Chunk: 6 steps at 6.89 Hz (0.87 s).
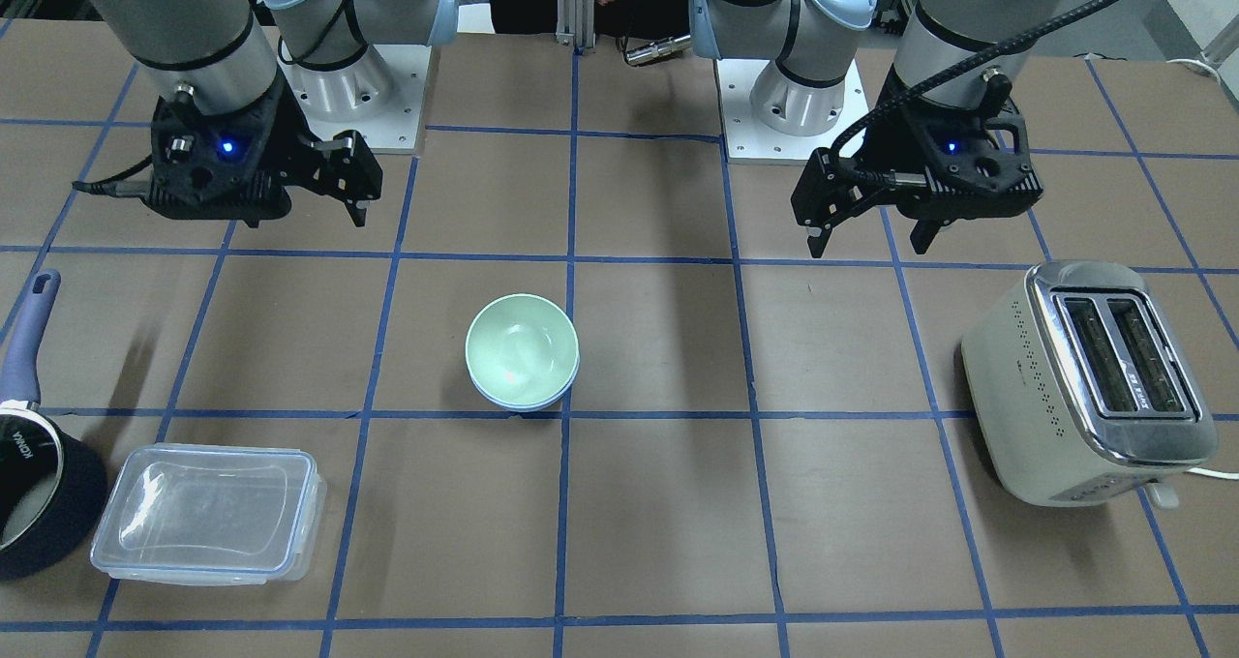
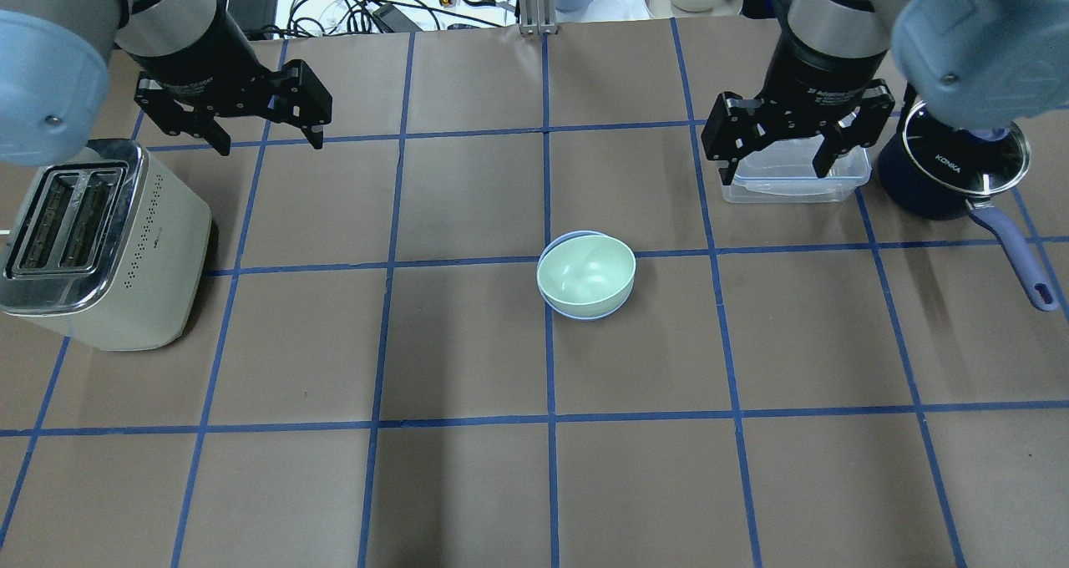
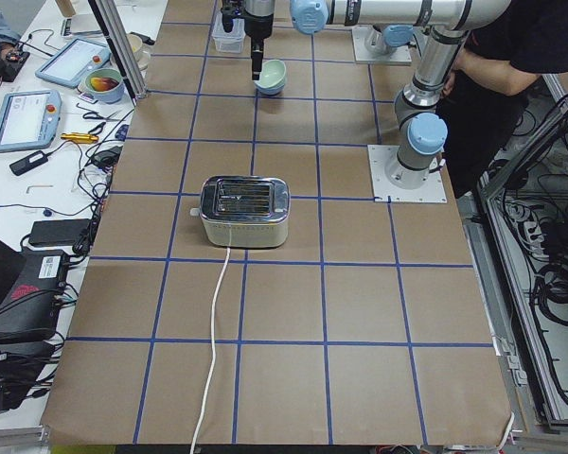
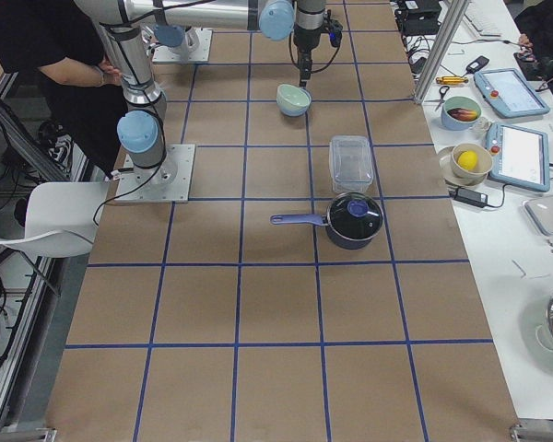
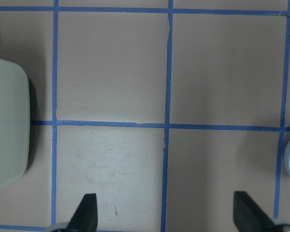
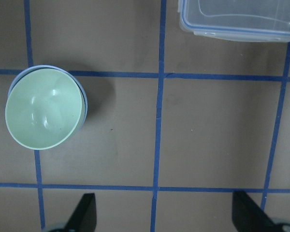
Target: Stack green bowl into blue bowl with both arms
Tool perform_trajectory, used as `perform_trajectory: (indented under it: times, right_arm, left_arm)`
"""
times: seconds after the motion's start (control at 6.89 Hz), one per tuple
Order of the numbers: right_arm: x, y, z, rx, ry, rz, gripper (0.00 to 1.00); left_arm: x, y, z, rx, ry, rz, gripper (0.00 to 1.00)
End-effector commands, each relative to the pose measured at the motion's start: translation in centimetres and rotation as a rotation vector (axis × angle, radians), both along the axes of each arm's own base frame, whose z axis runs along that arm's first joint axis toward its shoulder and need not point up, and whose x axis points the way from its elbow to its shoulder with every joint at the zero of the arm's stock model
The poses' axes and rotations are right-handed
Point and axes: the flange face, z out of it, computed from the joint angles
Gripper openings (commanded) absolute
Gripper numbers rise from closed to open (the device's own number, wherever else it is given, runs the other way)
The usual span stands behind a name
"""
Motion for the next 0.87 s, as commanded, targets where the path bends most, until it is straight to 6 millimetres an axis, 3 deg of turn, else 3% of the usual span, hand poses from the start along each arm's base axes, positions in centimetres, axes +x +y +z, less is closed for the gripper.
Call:
perform_trajectory:
  times: [0.0, 0.73]
  right_arm:
    - [-2.02, 0.60, 0.65, 0.016, -0.008, -0.035, 1.00]
    - [-2.18, 0.71, 0.58, 0.024, -0.008, -0.044, 1.00]
  left_arm:
    - [0.03, 0.04, -0.11, 0.002, -0.003, 0.001, 1.00]
    - [0.02, 0.01, 0.04, -0.001, -0.001, 0.000, 1.00]
